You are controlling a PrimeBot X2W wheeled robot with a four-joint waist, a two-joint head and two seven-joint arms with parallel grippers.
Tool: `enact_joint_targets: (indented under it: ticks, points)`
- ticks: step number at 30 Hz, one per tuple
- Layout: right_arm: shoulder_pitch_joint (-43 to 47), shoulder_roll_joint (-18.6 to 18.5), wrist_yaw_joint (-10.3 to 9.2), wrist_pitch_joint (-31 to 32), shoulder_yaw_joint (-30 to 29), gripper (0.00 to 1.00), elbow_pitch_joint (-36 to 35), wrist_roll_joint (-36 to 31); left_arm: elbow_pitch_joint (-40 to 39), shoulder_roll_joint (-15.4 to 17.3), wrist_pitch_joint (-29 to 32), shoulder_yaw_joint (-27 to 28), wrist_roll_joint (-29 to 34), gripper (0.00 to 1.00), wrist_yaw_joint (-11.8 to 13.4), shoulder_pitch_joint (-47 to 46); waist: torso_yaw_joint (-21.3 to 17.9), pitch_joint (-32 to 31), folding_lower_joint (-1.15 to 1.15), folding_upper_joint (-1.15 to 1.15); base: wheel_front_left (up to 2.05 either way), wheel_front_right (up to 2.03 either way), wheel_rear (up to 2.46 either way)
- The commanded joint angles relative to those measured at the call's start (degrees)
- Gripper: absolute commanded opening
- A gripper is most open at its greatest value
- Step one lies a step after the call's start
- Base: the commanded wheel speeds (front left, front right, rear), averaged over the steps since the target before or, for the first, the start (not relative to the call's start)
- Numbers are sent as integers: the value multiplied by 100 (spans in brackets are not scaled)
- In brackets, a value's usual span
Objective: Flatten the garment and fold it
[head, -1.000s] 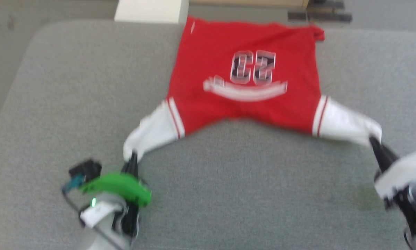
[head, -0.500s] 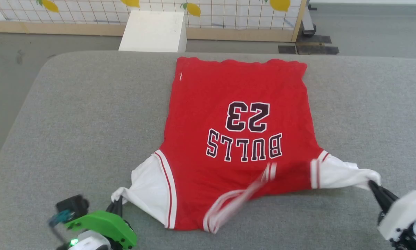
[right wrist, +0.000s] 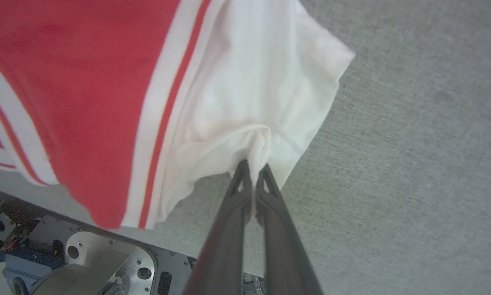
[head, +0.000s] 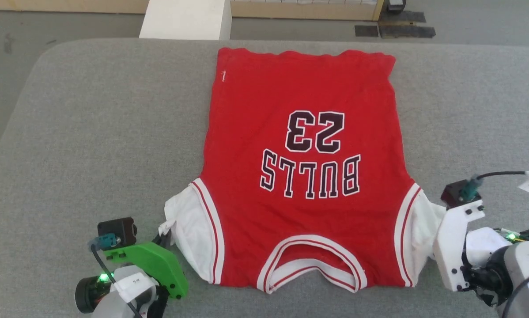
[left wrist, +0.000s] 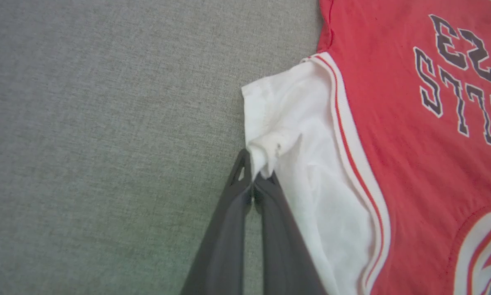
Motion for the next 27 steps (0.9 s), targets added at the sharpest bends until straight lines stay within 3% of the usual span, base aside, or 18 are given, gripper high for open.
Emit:
enact_joint_targets:
  ticks: [1, 5, 6, 7, 8, 13, 18, 22, 27]
  points:
    - [-108, -54, -8, 127, 111, 0, 106, -68, -20, -24, -15, -4, 43, 0, 43, -91, 47, 102, 1, 0, 0, 0, 0]
    - [-198, -98, -8, 257, 241, 0, 329, -12, -10, -50, -49, 0, 3, 0, 40, -101, 72, 120, 1, 0, 0, 0, 0]
    - [-211, -94, -8, 251, 228, 13, 355, 55, -6, -52, -61, 8, -13, 0, 36, -98, 69, 110, 1, 0, 0, 0, 0]
    - [-225, -99, -8, 223, 212, 48, 348, 112, -5, -51, -70, 14, -25, 0, 33, -92, 61, 95, 1, 0, 0, 0, 0]
    - [-239, -105, -8, 160, 166, 100, 318, 182, -7, -52, -78, 21, -43, 0, 30, -79, 50, 64, 1, 0, 0, 0, 0]
    - [-194, -57, -8, 50, -353, 100, -75, 683, -45, -36, -93, 56, -104, 0, 48, 15, -27, -97, 1, 0, 0, 0, 0]
    - [-84, 123, -8, -277, -1230, 100, -926, 1162, -170, -9, -102, 88, -148, 0, 90, 143, -103, -219, 1, 0, 0, 0, 0]
    - [-217, 418, -8, -1243, -1901, 100, -1442, 1117, -293, 10, -120, 104, -165, 0, 125, 223, -136, -241, 1, 0, 0, 0, 0]
    - [-469, 693, -8, -2317, -2153, 100, -1448, 877, -462, -2, -170, 100, -168, 0, 163, 279, -127, -149, 1, 0, 0, 0, 0]
